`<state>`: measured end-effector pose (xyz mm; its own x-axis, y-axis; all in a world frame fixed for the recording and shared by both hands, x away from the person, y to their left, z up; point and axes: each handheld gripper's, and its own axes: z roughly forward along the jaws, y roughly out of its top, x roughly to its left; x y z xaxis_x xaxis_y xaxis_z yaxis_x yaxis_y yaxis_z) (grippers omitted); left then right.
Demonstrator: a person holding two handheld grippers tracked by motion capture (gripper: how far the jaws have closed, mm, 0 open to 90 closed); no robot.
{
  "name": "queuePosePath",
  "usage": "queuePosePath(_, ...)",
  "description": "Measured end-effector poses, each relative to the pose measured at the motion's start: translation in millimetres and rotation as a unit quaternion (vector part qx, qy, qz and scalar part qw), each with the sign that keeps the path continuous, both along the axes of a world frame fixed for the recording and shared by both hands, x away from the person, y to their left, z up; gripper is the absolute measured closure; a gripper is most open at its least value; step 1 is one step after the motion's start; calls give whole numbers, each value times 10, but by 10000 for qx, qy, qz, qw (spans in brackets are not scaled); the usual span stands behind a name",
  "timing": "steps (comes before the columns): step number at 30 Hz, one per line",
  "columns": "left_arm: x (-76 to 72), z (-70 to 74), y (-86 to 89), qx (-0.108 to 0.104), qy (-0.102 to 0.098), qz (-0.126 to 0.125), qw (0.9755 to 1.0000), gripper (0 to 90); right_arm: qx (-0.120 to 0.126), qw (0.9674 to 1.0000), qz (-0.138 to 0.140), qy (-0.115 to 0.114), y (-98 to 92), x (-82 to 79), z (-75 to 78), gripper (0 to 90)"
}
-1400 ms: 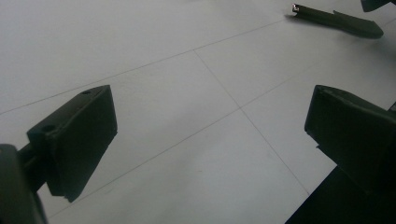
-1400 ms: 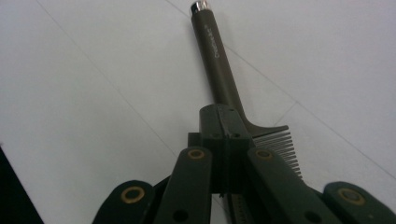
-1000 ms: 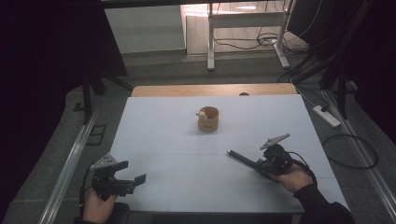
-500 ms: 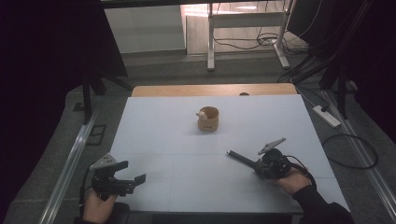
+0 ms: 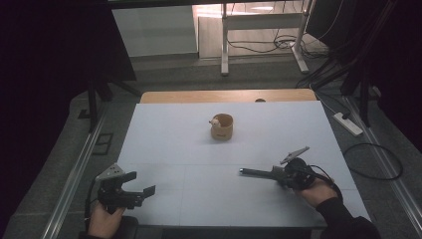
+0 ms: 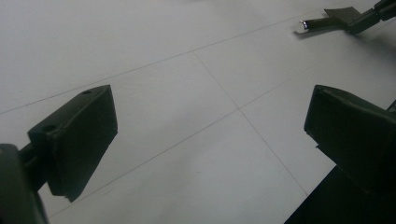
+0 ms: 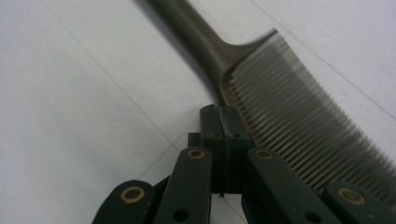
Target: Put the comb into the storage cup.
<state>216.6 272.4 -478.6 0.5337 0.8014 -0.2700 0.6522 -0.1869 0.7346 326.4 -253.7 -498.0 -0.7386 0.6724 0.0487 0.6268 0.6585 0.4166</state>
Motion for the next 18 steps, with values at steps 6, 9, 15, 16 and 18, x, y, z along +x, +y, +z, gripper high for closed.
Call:
queuePosePath(6,1,-1,0,-16,13,17,10000,34,-47,9999,-117,-23,-49,55,-1,900)
queuePosePath(9,3,-2,0,-18,22,19,10000,34,-30,9998,-182,-17,-68,93,-2,900)
queuePosePath(15,8,-3,-1,-7,30,21,10000,36,-41,9996,-263,-64,-78,180,-3,900)
queuePosePath(16,9,-3,-2,-10,36,17,10000,36,-41,9996,-282,-86,-79,200,-5,900)
queuePosePath(18,10,-3,-4,-1,38,17,10000,36,-60,9995,-307,-88,-79,220,-2,900)
